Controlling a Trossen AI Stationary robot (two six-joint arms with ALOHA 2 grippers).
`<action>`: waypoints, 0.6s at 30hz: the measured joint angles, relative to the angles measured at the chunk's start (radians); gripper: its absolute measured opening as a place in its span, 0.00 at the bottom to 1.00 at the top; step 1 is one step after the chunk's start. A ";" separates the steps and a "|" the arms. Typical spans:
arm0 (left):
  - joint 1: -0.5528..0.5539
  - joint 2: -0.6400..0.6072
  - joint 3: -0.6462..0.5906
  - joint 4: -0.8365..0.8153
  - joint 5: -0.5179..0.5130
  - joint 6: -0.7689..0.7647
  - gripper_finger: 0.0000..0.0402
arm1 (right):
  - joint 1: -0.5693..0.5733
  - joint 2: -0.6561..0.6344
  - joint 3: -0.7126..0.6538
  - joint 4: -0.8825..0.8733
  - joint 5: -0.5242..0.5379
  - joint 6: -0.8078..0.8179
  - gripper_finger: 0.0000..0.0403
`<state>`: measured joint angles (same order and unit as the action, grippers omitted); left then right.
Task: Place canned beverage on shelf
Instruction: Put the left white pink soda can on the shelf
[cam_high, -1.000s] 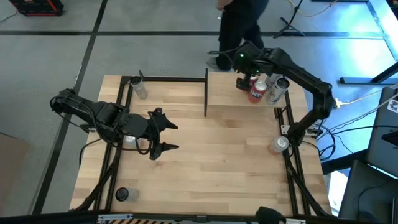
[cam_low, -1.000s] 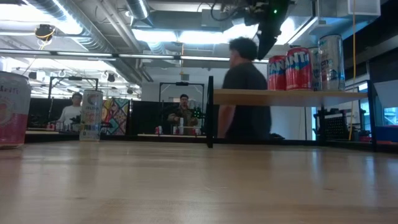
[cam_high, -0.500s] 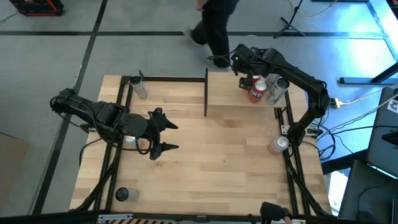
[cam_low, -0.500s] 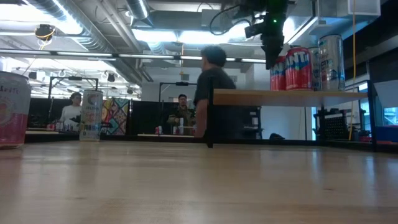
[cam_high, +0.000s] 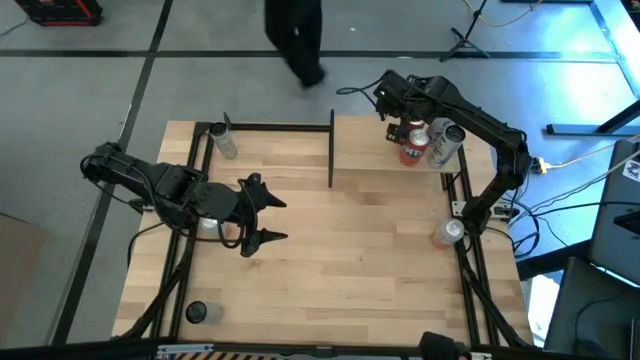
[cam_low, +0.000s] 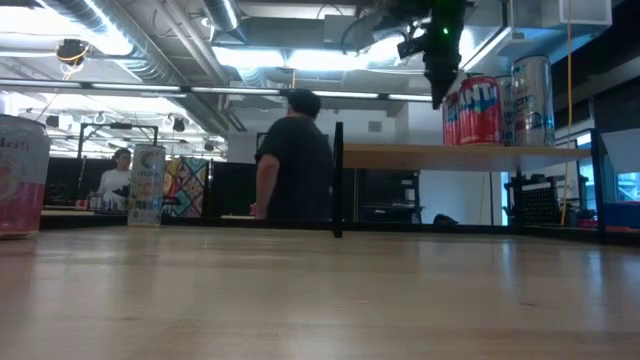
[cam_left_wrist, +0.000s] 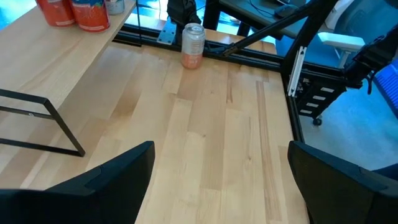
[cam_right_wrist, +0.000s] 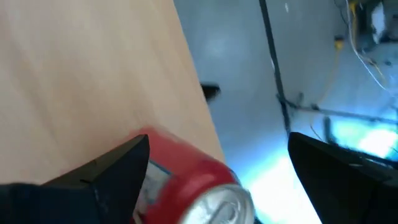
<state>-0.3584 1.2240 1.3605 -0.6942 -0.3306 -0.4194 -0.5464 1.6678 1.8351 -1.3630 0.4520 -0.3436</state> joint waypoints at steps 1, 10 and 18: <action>-0.001 0.000 0.000 0.000 0.003 -0.010 0.89 | 0.010 -0.001 0.021 0.000 -0.020 0.010 0.92; 0.002 -0.009 0.000 -0.094 -0.053 -0.133 0.89 | 0.241 -0.010 0.215 -0.003 -0.369 0.246 0.92; 0.001 -0.012 0.000 -0.467 -0.042 -0.321 0.89 | 0.557 -0.014 0.169 0.121 -0.345 0.339 0.92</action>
<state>-0.3573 1.2117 1.3602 -1.1608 -0.3727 -0.7404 0.0103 1.6535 2.0044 -1.2425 0.1066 -0.0049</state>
